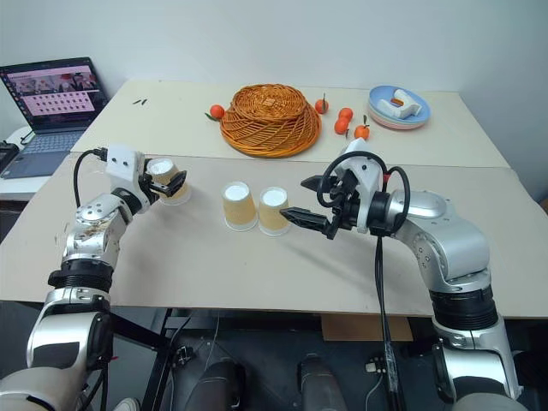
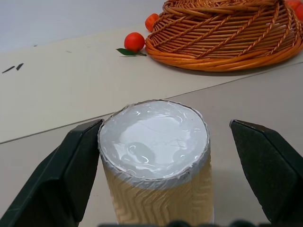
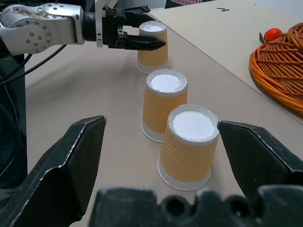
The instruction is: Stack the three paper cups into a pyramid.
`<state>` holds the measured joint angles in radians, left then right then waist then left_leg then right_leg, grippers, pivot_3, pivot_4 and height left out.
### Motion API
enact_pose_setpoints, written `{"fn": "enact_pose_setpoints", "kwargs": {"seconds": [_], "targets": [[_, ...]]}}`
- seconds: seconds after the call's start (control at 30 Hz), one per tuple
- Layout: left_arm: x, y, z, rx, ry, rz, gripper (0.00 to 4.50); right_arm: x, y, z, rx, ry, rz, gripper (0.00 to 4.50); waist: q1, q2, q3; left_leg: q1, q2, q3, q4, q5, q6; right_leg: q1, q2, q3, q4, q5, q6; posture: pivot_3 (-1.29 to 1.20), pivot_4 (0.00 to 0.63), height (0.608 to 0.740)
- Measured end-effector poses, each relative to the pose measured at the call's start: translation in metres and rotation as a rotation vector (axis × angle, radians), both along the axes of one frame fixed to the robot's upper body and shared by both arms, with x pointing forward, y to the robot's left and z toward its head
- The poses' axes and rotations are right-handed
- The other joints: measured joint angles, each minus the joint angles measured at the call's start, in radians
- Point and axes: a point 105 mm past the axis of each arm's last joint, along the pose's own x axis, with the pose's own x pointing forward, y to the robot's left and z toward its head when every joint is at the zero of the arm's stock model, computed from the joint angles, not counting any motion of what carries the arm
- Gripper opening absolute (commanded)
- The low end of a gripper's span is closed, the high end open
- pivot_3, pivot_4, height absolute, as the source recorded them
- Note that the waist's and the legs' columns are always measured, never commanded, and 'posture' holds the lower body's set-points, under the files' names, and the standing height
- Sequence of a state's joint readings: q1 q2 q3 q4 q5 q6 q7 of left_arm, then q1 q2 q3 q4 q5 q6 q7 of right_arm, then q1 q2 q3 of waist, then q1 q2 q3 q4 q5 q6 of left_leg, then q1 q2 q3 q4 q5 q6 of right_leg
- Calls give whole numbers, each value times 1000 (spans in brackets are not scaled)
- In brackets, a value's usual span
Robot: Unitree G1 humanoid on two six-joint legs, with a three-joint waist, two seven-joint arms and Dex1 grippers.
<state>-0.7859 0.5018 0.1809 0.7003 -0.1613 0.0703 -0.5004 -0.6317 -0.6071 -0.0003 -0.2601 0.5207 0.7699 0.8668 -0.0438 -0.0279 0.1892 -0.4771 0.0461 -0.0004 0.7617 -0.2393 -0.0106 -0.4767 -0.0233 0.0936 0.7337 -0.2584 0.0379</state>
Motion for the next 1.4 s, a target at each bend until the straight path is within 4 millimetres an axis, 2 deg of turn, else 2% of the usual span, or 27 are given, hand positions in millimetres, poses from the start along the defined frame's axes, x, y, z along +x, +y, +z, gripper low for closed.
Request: {"fn": "enact_pose_setpoints", "kwargs": {"seconds": [0.23,0.33,0.43,0.47,0.8,0.87,0.97,1.07,1.1,1.17,1.27,1.4], "targets": [[0,7,-5,-40,23,28,4500,0,0,-7,-12,19,-6,4475,1,0,0,0,0,0,0,0,0,0,0,0,0,0,0,0,150,671],[0,8,-4,-50,20,31,3787,0,1,-8,-16,19,-7,4500,1,0,0,0,0,0,0,0,0,0,0,0,0,0,0,0,150,671],[0,8,-4,-53,19,33,2703,1,1,-9,-17,21,-13,4500,1,0,0,0,0,0,0,0,0,0,0,0,0,0,0,0,150,671],[0,8,-4,-53,19,33,2564,2,1,-10,-19,22,-18,4500,1,0,0,0,0,0,0,0,0,0,0,0,0,0,0,0,150,671],[0,4,-4,-63,18,9,2563,3,-1,-12,-29,23,-31,4500,2,0,0,0,0,0,0,0,0,0,0,0,0,0,0,0,150,671],[-1,-11,1,-92,2,-69,2563,4,-1,-13,-31,24,-35,4500,5,0,0,-1,0,0,1,0,0,0,0,0,0,0,0,0,150,671],[-8,-44,35,-162,-65,-281,2563,4,-2,-14,-37,23,-42,4500,7,-2,1,-1,0,0,1,0,0,0,0,-1,0,0,0,0,150,671],[-25,-77,89,-205,-152,-518,2563,5,-4,-18,-41,27,-56,4500,4,-2,1,-1,0,0,1,0,0,0,0,0,0,0,1,0,150,671],[-39,-90,112,-208,-182,-631,2563,5,-5,-18,-42,27,-64,4500,1,-2,1,-1,0,0,1,0,0,0,0,0,0,0,1,0,150,671],[-54,-104,130,-192,-192,-749,2563,6,-6,-20,-43,29,-73,4500,-2,-2,1,0,0,0,0,0,0,0,0,0,0,-1,1,0,150,671],[-73,-121,130,-137,-108,-931,2563,7,-8,-23,-49,32,-90,4500,-9,-2,1,2,0,-1,0,0,0,1,1,0,1,-2,4,0,150,671],[-73,-133,109,-70,-9,-1001,2563,9,-10,-23,-48,24,-111,4500,-5,-2,1,2,0,0,0,1,1,2,1,0,1,-4,6,0,150,671]]}}
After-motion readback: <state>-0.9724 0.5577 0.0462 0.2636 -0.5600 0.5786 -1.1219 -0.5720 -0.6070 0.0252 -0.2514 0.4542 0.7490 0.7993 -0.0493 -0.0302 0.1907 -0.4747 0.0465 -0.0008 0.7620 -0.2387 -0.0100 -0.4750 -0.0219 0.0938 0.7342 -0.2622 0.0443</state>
